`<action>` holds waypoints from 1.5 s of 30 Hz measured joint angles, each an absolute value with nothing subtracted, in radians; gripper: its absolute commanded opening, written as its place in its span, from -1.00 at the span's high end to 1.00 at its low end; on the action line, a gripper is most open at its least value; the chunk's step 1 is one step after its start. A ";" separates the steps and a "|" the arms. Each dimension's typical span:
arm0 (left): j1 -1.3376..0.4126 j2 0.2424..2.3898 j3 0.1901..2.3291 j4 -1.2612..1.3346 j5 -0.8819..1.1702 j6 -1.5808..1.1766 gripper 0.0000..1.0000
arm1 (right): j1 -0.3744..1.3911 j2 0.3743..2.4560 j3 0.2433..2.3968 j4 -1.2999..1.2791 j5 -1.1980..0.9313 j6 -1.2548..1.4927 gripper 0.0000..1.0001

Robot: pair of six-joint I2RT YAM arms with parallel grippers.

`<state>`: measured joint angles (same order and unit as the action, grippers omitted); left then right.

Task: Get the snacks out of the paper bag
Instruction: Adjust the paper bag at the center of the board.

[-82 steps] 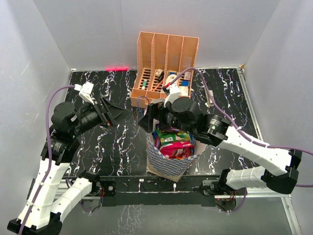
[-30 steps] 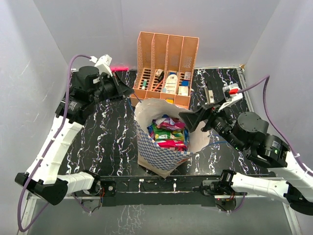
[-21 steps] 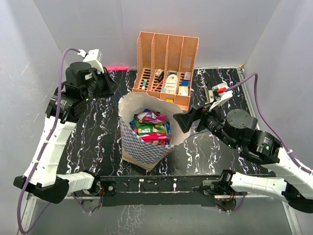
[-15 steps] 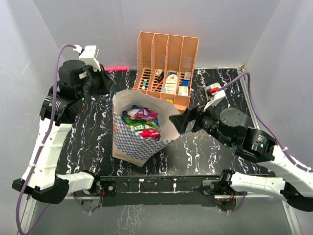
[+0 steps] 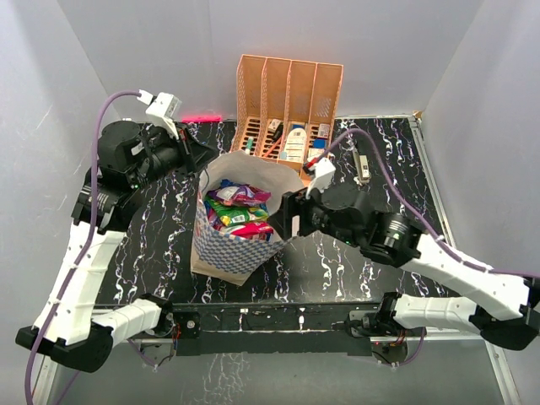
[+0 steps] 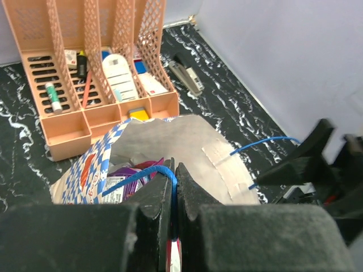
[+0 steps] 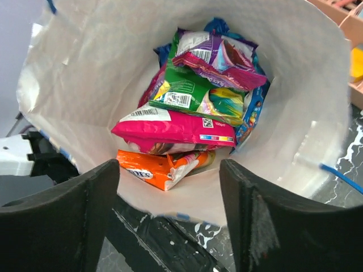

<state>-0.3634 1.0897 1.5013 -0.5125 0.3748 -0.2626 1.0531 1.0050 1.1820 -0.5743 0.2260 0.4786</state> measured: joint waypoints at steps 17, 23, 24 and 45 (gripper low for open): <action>-0.364 1.131 1.553 -0.482 0.218 -0.271 1.00 | 1.088 1.411 1.361 -0.548 0.004 0.482 0.02; -0.364 1.169 1.634 -0.557 0.206 -0.160 1.00 | 1.146 1.573 1.540 -0.458 -0.020 0.505 0.02; -0.364 1.174 1.648 -0.569 0.207 -0.144 1.00 | 1.154 1.597 1.563 -0.438 -0.025 0.513 0.02; -0.362 0.933 1.353 -0.363 0.583 -0.307 1.00 | 1.177 1.301 1.235 -0.474 0.052 0.446 -0.78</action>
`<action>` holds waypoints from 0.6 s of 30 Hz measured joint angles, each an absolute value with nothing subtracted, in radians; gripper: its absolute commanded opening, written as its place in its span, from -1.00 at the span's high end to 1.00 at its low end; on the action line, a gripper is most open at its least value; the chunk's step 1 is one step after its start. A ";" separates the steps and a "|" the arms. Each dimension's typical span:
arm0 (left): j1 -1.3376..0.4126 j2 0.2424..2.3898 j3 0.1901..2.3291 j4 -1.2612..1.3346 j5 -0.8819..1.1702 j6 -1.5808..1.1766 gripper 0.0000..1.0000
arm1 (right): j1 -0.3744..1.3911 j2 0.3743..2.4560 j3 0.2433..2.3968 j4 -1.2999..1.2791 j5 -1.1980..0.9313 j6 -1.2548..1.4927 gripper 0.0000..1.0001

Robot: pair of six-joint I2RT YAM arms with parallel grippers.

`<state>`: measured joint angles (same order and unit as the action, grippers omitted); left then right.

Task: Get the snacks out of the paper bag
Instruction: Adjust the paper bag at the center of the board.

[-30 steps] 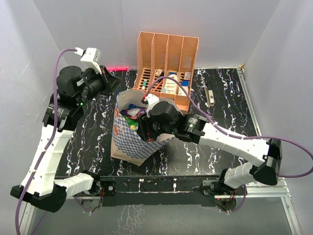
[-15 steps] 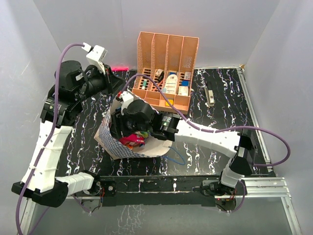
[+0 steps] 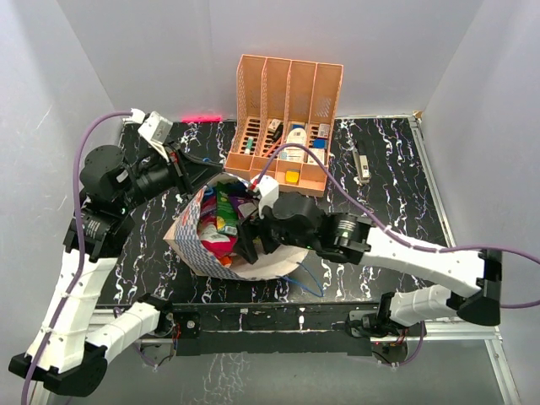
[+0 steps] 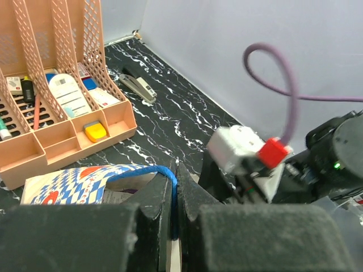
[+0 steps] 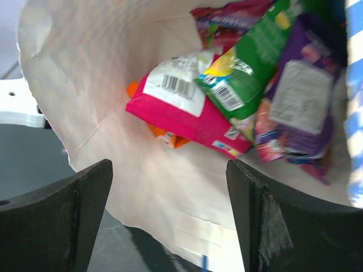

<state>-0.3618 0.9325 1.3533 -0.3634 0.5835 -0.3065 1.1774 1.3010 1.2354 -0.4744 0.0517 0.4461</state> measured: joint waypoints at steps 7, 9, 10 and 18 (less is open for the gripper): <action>-0.362 0.904 1.295 -0.307 0.571 -0.393 1.00 | 1.178 1.227 1.235 -0.532 0.253 0.196 -0.89; -0.362 0.905 1.285 -0.306 0.562 -0.410 1.00 | 1.178 1.238 1.232 -0.535 0.310 0.136 -0.81; -0.362 0.907 1.278 -0.307 0.557 -0.418 1.00 | 1.177 1.243 1.220 -0.525 0.332 0.105 -0.79; -0.362 0.932 1.258 -0.292 0.543 -0.507 1.00 | 1.178 1.298 1.097 -0.397 0.356 -0.046 -0.65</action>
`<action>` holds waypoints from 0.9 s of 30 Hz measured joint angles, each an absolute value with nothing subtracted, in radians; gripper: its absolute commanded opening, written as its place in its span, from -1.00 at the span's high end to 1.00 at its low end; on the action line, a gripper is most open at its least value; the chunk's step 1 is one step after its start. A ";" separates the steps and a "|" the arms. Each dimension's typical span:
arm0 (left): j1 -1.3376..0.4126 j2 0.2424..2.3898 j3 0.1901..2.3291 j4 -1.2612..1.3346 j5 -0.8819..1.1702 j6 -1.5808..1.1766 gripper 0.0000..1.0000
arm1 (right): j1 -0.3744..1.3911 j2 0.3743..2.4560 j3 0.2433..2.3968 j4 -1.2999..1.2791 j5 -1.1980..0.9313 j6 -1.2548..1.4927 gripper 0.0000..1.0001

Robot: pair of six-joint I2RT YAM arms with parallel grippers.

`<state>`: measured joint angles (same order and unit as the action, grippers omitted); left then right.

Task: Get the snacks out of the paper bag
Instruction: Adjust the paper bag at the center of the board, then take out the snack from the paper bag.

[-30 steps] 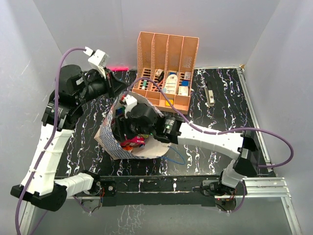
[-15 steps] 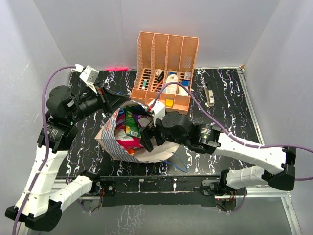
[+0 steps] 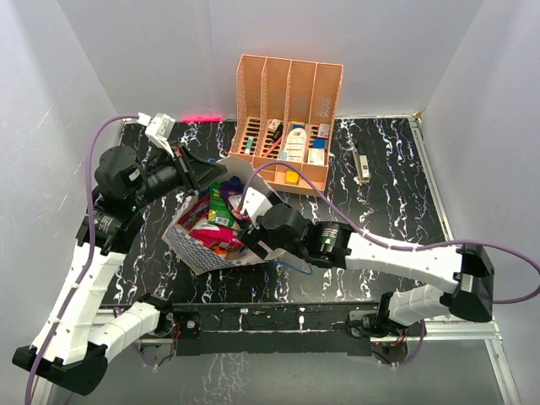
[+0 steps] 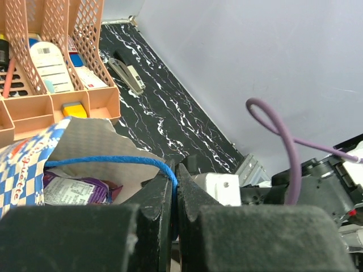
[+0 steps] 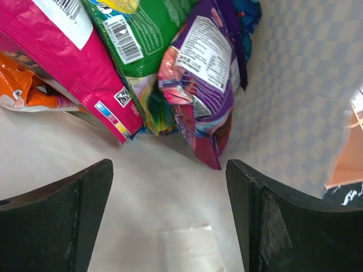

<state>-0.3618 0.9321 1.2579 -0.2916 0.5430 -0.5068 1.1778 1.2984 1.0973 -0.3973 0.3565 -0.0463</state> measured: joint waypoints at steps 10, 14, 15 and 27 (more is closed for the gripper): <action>-0.412 0.946 1.222 -0.291 0.538 -0.621 1.00 | 1.178 1.489 1.093 -0.255 0.376 -0.141 -0.43; -0.422 0.931 1.213 -0.290 0.521 -0.656 1.00 | 1.178 1.525 1.093 -0.217 0.417 -0.180 -0.39; -0.422 0.923 1.213 -0.292 0.507 -0.659 1.00 | 1.178 1.528 1.093 -0.203 0.427 -0.191 -0.39; -0.424 0.771 1.081 -0.157 0.441 -0.645 1.00 | 1.171 1.519 1.057 -0.064 0.422 -0.128 -0.49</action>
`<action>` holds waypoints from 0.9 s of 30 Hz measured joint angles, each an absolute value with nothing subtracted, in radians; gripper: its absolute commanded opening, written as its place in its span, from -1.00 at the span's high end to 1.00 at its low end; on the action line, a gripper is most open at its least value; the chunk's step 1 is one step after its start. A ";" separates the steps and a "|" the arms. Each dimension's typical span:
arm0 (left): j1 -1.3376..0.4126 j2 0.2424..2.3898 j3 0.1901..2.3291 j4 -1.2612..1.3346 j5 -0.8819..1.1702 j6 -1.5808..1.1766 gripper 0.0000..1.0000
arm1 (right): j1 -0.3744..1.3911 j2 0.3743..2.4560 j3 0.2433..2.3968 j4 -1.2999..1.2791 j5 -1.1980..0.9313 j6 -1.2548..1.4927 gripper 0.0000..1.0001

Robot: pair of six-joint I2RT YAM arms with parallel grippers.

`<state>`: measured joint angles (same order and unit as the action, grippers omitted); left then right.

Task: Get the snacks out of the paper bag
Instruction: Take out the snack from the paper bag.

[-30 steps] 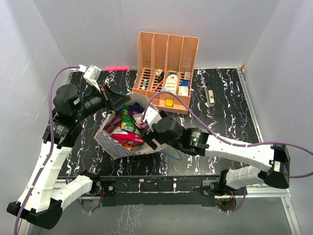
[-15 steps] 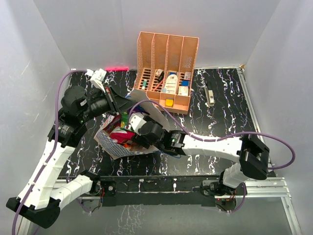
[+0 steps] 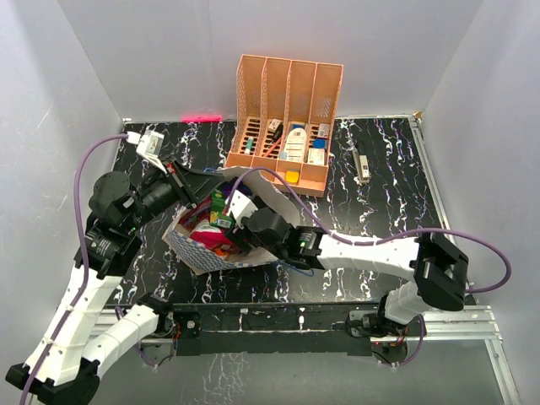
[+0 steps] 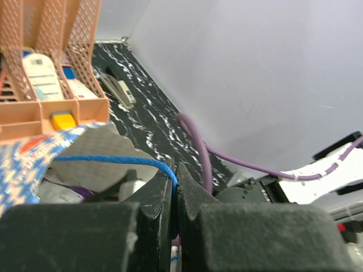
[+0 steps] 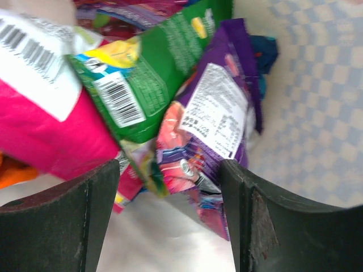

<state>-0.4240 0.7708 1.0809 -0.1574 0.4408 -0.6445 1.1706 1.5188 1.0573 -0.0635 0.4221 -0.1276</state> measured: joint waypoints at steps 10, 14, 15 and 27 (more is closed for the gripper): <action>-0.426 0.929 1.318 -0.303 0.236 -0.364 1.00 | 1.164 1.599 1.048 0.098 0.234 0.062 -0.54; -0.425 0.957 1.385 -0.393 0.151 -0.256 1.00 | 1.163 1.699 1.163 0.120 0.205 0.102 -0.59; -0.425 0.967 1.403 -0.402 0.149 -0.239 1.00 | 1.163 1.718 1.188 0.127 0.198 0.111 -0.60; -0.426 0.878 1.193 -0.175 0.532 -0.410 1.00 | 1.167 1.671 1.112 0.179 0.165 0.224 -0.67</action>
